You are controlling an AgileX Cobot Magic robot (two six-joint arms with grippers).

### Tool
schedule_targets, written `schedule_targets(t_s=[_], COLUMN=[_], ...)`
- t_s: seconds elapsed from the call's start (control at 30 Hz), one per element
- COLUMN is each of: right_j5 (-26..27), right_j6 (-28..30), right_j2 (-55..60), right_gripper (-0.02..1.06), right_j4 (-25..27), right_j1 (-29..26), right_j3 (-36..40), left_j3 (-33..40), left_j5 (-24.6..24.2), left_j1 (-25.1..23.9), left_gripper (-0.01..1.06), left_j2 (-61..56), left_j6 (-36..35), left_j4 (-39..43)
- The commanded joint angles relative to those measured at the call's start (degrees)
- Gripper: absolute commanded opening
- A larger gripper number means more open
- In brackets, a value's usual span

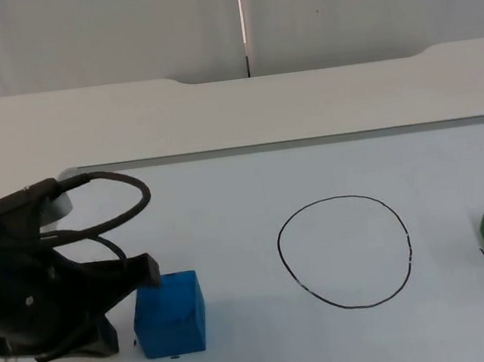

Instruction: Push the two cubes into the marked area.

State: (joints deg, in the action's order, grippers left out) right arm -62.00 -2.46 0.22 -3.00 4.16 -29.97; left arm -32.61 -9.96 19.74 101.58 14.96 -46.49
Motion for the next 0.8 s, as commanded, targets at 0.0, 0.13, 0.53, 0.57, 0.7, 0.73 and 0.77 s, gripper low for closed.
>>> schedule_targets(t_s=[0.0, 0.13, 0.53, 0.57, 0.7, 0.73, 0.77], right_j5=[0.17, 0.17, 0.17, 0.17, 0.17, 0.17, 0.17], right_j6=[0.50, 0.50, 0.50, 0.50, 0.50, 0.50, 0.50], right_j2=[-0.22, -0.22, -0.22, -0.22, -0.22, -0.22, -0.22], right_gripper=[1.05, 1.05, 1.05, 1.05, 1.05, 1.05, 1.05], right_j4=[0.35, 0.35, 0.35, 0.35, 0.35, 0.35, 0.35], right_j1=[-0.45, -0.45, -0.45, -0.45, -0.45, -0.45, -0.45], right_j3=[0.43, 0.43, 0.43, 0.43, 0.43, 0.43, 0.43], left_j3=[-0.31, -0.39, -1.90, -1.90, -1.90, -1.90, -1.90], left_j5=[1.24, 0.64, 2.72, 2.72, 1.14, 1.15, 1.29], left_j1=[0.35, 0.65, 5.26, 5.26, 5.75, 6.23, 6.64], left_gripper=[0.00, 0.00, 0.00, 0.00, 0.00, 0.00, 0.00], left_j2=[0.16, 0.16, 0.16, 0.16, 0.16, 0.16, 0.16], left_j6=[0.23, 0.23, 0.23, 0.23, 0.23, 0.23, 0.23], left_j4=[-1.10, -2.52, -2.39, -2.39, -2.52, -2.52, -2.60])
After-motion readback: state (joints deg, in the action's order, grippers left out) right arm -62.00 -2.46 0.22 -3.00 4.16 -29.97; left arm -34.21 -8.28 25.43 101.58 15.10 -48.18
